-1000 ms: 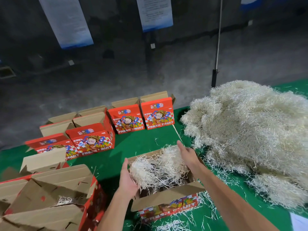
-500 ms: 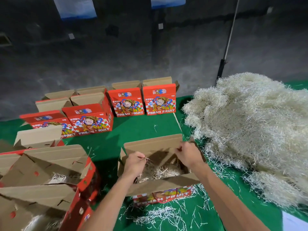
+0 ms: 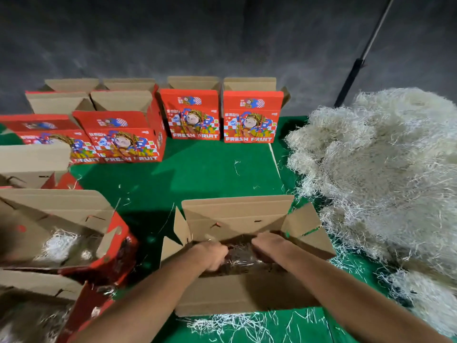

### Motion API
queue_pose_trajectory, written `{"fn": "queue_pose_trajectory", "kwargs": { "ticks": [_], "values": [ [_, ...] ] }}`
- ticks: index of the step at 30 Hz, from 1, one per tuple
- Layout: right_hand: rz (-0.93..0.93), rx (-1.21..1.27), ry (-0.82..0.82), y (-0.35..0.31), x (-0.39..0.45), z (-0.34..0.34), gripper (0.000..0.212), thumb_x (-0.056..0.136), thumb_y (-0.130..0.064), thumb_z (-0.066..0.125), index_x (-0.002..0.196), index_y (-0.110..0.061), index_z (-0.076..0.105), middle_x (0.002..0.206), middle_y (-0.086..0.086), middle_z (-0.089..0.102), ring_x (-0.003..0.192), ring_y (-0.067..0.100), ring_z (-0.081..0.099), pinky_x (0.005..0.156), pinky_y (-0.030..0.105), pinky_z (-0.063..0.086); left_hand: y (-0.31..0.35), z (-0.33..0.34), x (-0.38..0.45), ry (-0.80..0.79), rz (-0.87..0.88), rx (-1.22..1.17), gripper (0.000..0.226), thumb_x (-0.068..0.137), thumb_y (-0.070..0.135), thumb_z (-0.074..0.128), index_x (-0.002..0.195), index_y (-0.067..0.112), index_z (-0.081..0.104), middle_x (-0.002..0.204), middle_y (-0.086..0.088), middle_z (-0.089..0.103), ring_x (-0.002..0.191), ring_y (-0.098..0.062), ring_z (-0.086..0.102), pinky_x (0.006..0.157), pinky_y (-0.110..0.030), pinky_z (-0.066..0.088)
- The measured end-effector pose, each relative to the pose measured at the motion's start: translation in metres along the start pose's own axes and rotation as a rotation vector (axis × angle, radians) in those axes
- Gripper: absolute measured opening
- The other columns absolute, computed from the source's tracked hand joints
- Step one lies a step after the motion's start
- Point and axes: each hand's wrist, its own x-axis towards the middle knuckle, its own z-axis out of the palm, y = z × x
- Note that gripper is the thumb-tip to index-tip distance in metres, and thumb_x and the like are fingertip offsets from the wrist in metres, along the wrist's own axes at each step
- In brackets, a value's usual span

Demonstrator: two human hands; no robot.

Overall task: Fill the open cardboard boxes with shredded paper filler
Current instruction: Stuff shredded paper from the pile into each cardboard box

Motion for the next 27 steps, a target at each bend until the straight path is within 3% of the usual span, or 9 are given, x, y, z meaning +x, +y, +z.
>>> {"fn": "queue_pose_trajectory", "kwargs": {
  "ticks": [3, 6, 8, 11, 15, 18, 21, 24, 27],
  "values": [
    [0.006, -0.065, -0.088, 0.002, 0.017, 0.011, 0.036, 0.099, -0.026, 0.053, 0.129, -0.009, 0.064, 0.134, 0.014, 0.061, 0.120, 0.027, 0.059, 0.096, 0.028, 0.045, -0.003, 0.021, 0.015, -0.106, -0.098, 0.126, 0.032, 0.098, 0.003, 0.049, 0.130, 0.002, 0.055, 0.135, -0.019, 0.055, 0.125, -0.036, 0.052, 0.102, -0.047, 0.046],
    [-0.007, -0.029, -0.106, 0.008, 0.021, 0.013, 0.035, 0.099, -0.029, 0.053, 0.129, -0.014, 0.063, 0.134, 0.009, 0.061, 0.119, 0.027, 0.058, 0.099, 0.031, 0.045, -0.003, 0.027, 0.019, -0.155, -0.142, 0.254, 0.048, 0.102, 0.004, 0.041, 0.150, 0.004, 0.035, 0.156, -0.016, 0.031, 0.141, -0.036, 0.034, 0.107, -0.054, 0.041],
    [-0.040, -0.060, -0.147, 0.009, 0.020, 0.015, 0.046, 0.098, -0.033, 0.058, 0.141, -0.019, 0.049, 0.138, 0.008, 0.056, 0.124, 0.029, 0.054, 0.103, 0.036, 0.043, -0.001, 0.023, 0.019, -0.172, -0.161, 0.260, 0.058, 0.103, 0.007, 0.039, 0.157, 0.009, 0.019, 0.163, -0.016, 0.012, 0.145, -0.039, 0.024, 0.103, -0.055, 0.040],
    [-0.117, -0.198, -0.105, 0.007, 0.019, 0.020, 0.066, 0.095, -0.041, 0.059, 0.152, -0.028, 0.029, 0.139, 0.013, 0.053, 0.122, 0.036, 0.056, 0.100, 0.044, 0.047, 0.004, 0.011, 0.014, -0.178, -0.222, 0.183, 0.063, 0.102, 0.009, 0.038, 0.159, 0.014, 0.010, 0.162, -0.013, 0.016, 0.142, -0.042, 0.029, 0.101, -0.059, 0.039],
    [0.024, -0.059, -0.109, 0.013, 0.017, 0.015, 0.037, 0.096, -0.011, 0.057, 0.133, -0.009, 0.053, 0.125, 0.010, 0.059, 0.113, 0.024, 0.059, 0.098, 0.035, 0.049, 0.016, -0.014, 0.001, -0.006, -0.088, 0.122, 0.032, 0.096, 0.005, 0.052, 0.127, 0.009, 0.061, 0.129, -0.013, 0.062, 0.120, -0.032, 0.058, 0.097, -0.046, 0.046],
    [0.026, 0.125, -0.103, 0.013, 0.015, 0.004, 0.022, 0.096, -0.006, 0.051, 0.115, -0.007, 0.061, 0.103, 0.006, 0.064, 0.093, 0.020, 0.063, 0.077, 0.033, 0.051, 0.018, -0.025, -0.002, 0.223, 0.066, -0.063, 0.042, 0.091, 0.002, 0.057, 0.132, 0.010, 0.053, 0.129, -0.013, 0.060, 0.119, -0.032, 0.059, 0.098, -0.045, 0.050],
    [-0.009, 0.333, -0.027, 0.013, 0.014, -0.002, 0.021, 0.098, -0.021, 0.049, 0.094, -0.006, 0.064, 0.081, 0.003, 0.063, 0.067, 0.013, 0.057, 0.062, 0.032, 0.046, 0.017, -0.031, -0.002, 0.167, 0.169, -0.518, 0.067, 0.082, 0.000, 0.054, 0.143, 0.017, 0.034, 0.130, -0.007, 0.056, 0.110, -0.026, 0.059, 0.078, -0.035, 0.051],
    [0.001, 0.484, -0.050, 0.010, 0.006, -0.005, 0.018, 0.095, -0.019, 0.056, 0.084, -0.006, 0.064, 0.073, 0.002, 0.061, 0.058, 0.010, 0.055, 0.051, 0.021, 0.043, 0.014, -0.031, 0.005, 0.199, 0.157, -0.660, 0.044, 0.083, 0.000, 0.054, 0.121, 0.022, 0.053, 0.109, 0.001, 0.064, 0.099, -0.021, 0.064, 0.074, -0.031, 0.049],
    [0.015, 0.525, 0.010, 0.008, 0.000, -0.002, 0.015, 0.092, -0.008, 0.053, 0.097, -0.013, 0.067, 0.090, 0.003, 0.070, 0.082, 0.016, 0.065, 0.071, 0.025, 0.054, 0.005, -0.028, 0.008, 0.220, 0.085, -0.591, 0.029, 0.084, -0.002, 0.051, 0.094, 0.021, 0.065, 0.092, 0.003, 0.063, 0.085, -0.018, 0.064, 0.065, -0.028, 0.044]
  ]
}}
